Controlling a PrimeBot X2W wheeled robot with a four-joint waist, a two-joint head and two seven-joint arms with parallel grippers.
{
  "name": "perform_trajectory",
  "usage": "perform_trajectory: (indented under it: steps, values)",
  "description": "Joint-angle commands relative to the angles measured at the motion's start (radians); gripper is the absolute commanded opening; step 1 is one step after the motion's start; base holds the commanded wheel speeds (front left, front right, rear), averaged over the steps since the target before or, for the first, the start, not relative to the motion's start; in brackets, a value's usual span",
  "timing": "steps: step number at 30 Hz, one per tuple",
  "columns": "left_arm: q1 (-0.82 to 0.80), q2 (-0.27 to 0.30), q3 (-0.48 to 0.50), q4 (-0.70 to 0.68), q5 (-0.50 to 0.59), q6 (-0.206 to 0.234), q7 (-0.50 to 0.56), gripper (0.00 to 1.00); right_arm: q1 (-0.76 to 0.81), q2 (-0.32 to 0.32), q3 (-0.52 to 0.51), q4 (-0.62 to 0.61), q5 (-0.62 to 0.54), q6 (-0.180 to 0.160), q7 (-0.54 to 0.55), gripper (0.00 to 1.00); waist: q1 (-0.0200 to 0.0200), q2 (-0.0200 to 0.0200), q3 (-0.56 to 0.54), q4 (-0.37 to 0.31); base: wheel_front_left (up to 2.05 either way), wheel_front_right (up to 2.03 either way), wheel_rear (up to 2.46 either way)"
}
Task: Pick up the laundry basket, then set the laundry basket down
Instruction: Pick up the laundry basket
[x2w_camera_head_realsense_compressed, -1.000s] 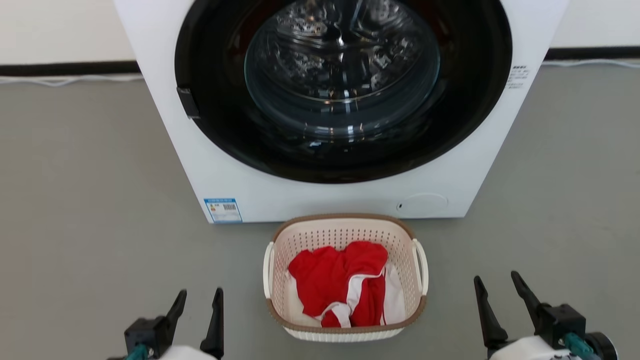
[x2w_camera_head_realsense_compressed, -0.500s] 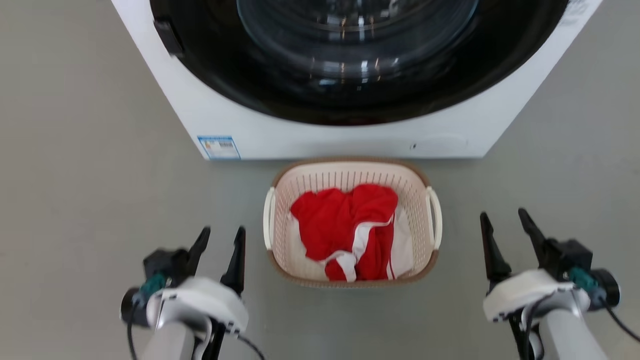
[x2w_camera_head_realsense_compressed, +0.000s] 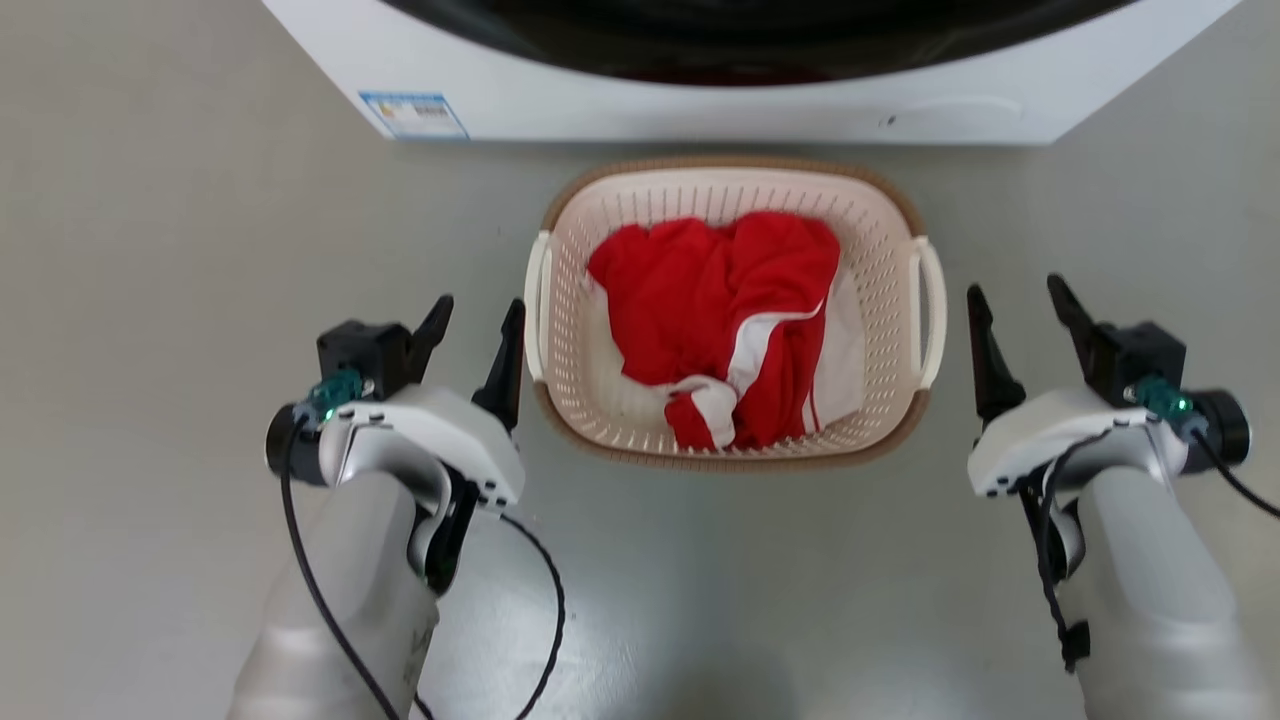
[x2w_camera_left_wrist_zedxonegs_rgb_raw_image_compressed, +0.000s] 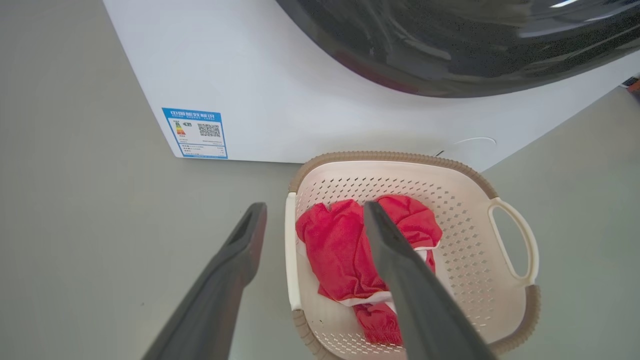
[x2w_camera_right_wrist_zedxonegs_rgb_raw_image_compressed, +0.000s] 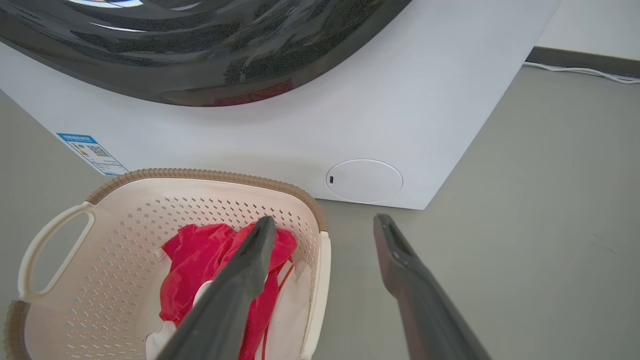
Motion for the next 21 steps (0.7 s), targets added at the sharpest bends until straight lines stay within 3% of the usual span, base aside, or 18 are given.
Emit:
perform_trajectory:
  steps: [1,13,21]
  values:
    - [-0.034,0.018,0.011,0.0,-0.02,0.008,-0.005,1.0,-0.019,0.004,0.016,-0.006,-0.017,0.006,-0.012,1.0,0.0,0.0,0.056,0.006,0.0,0.0,0.0]
    - [-0.182,0.018,-0.057,0.075,-0.068,0.051,-0.005,1.0,-0.135,0.004,-0.011,0.056,-0.049,0.006,-0.012,1.0,0.0,0.0,0.19,-0.002,0.0,0.0,0.0]
    - [-0.224,0.018,-0.057,0.082,-0.06,0.057,-0.005,1.0,-0.163,0.004,-0.002,0.052,-0.039,0.006,-0.012,1.0,0.0,0.0,0.249,-0.01,0.0,0.0,0.0]
